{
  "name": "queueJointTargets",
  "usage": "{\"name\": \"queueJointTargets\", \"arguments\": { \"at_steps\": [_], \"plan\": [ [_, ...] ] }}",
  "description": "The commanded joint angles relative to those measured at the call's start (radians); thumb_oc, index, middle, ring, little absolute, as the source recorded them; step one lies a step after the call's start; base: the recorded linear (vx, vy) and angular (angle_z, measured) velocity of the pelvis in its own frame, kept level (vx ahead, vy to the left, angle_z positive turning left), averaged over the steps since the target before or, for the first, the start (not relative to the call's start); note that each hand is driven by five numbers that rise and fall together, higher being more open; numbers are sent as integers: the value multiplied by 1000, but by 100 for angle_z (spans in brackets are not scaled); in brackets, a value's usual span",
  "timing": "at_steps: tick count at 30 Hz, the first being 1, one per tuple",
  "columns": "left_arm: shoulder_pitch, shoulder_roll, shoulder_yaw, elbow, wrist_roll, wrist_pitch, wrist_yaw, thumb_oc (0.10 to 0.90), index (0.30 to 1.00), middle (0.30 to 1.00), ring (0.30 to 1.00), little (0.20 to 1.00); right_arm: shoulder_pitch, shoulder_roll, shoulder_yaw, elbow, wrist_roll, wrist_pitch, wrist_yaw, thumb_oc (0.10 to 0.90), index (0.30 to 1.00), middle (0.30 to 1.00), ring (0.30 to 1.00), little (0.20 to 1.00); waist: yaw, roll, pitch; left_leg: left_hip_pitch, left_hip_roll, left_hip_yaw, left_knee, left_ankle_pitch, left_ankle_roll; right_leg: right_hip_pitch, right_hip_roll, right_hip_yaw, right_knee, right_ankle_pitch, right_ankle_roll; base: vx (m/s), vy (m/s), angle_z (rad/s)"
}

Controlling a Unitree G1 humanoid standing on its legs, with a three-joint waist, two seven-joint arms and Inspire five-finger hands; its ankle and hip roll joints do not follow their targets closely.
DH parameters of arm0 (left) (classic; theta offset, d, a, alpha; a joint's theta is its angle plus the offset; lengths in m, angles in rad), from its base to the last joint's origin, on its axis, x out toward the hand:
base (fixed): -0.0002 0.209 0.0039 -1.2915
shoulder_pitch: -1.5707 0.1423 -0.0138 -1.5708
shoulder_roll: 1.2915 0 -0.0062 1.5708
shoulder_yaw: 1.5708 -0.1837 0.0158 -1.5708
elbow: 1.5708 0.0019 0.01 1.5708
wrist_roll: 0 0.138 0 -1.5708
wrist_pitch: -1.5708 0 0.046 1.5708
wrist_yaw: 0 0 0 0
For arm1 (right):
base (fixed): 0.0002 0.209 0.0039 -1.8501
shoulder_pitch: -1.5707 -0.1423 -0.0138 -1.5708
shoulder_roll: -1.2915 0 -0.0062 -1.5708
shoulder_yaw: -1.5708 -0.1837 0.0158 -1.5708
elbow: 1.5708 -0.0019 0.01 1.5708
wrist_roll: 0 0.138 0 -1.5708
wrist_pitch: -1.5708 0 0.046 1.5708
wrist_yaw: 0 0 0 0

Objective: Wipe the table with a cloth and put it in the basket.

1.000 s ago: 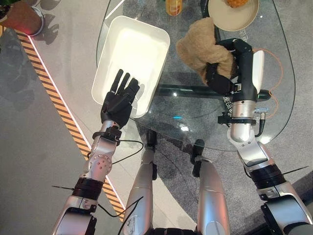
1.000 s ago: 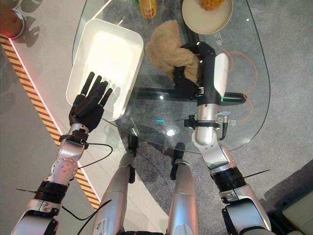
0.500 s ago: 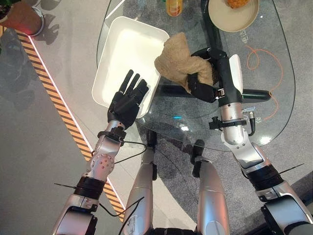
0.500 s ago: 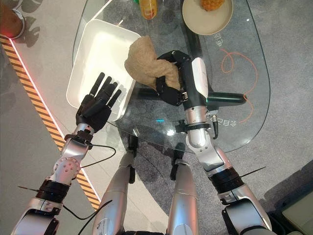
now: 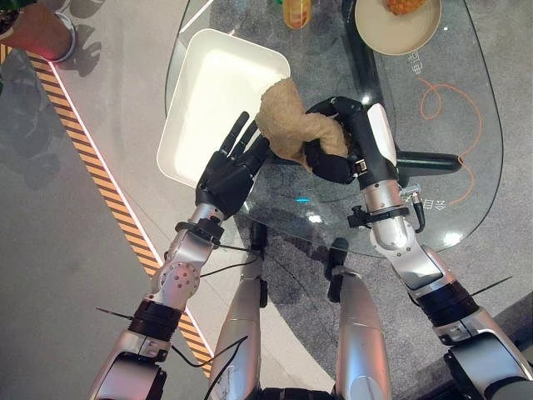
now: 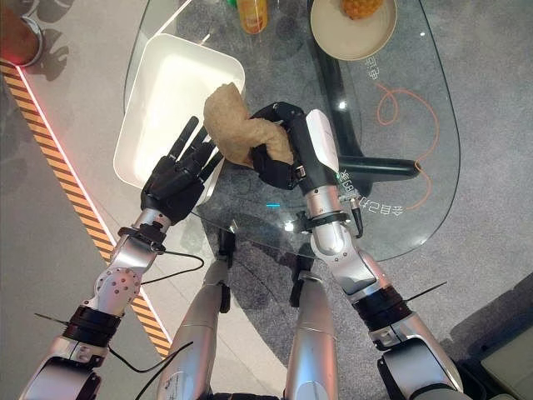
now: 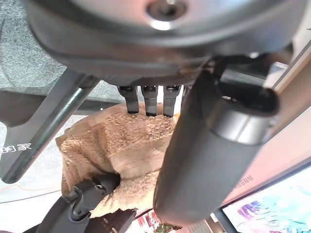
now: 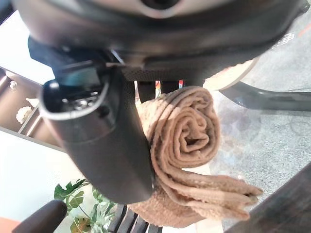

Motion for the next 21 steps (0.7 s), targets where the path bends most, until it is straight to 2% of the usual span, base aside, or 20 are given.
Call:
{"name": "queueJointTargets", "arguments": {
  "at_steps": [1,21],
  "plan": [
    [-80,27,3,-125,-11,-33,-65,800,900,900,900,900,-161,7,2,-252,21,-100,-7,100,300,300,300,200,-5,-29,-25,52,-41,72,106,-175,45,102,21,-3,-219,120,26,0,0,0],
    [-80,23,-8,-138,-25,1,-107,800,900,900,900,900,-161,11,23,-252,17,-83,5,100,300,300,300,200,-4,-28,-25,51,-44,71,111,-177,47,99,19,-5,-212,119,24,0,0,0]
  ]
}}
